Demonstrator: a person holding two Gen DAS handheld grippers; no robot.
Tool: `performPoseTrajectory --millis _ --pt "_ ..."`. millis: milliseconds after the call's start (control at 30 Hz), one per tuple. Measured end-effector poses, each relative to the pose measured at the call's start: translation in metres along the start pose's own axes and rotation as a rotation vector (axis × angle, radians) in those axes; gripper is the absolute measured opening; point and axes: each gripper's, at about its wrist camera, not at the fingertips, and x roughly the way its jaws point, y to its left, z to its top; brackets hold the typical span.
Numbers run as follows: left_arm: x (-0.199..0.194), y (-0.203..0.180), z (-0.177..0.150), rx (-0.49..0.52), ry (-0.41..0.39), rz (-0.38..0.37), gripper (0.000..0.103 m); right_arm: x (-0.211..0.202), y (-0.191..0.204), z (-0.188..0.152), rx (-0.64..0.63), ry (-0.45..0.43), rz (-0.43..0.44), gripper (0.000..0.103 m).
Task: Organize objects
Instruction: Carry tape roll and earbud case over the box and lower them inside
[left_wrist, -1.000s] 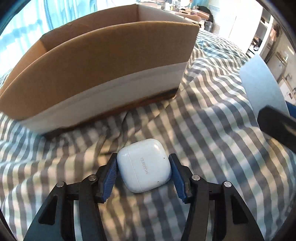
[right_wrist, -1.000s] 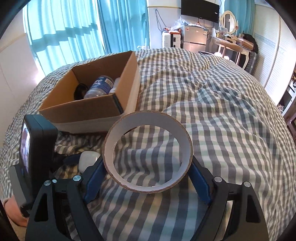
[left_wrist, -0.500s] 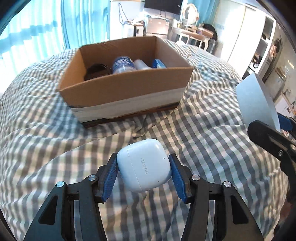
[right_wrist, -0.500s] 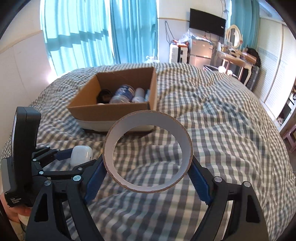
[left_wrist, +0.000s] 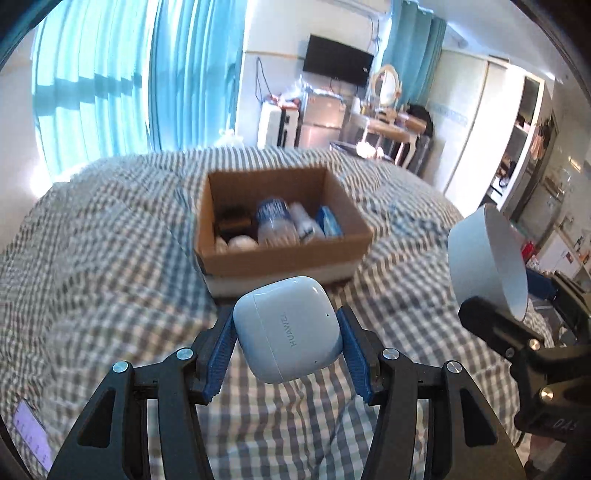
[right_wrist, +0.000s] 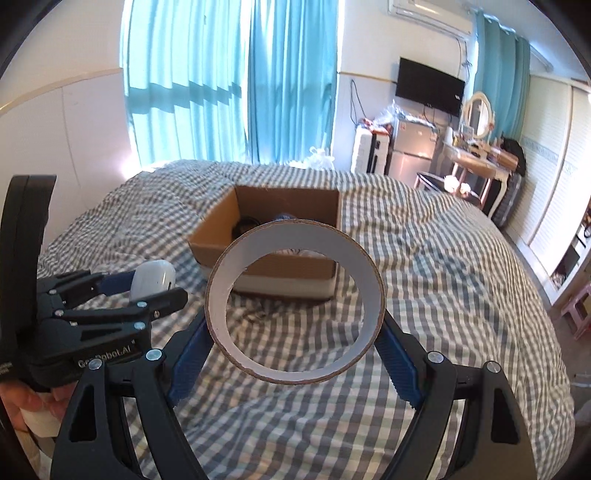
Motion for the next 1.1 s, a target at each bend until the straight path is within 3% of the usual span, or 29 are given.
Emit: performPoseTrajectory --millis 233,433,733,933,1100 --pt "-0.006 0.015 0.054 0.008 -0.096 0.050 0.056 0.013 0.003 0.048 -0.019 -0.037 0.040 0.084" --pt "0.022 0.027 0.099 0.027 -0.130 0.114 0.056 0.050 -0.002 0.096 -0.008 -0.052 0.057 0.084" --pt "0.129 0.048 0.132 0.043 -0.040 0.135 0.056 0.163 -0.031 0.149 0.049 0.035 0.034 0.084" --pt "0.185 0.044 0.127 0.084 0.027 0.102 0.056 0.244 -0.042 0.148 0.088 0.141 0.046 0.084" --pt "0.217 0.045 0.119 0.095 0.095 0.062 0.056 0.279 -0.042 0.141 0.074 0.176 0.024 0.084"
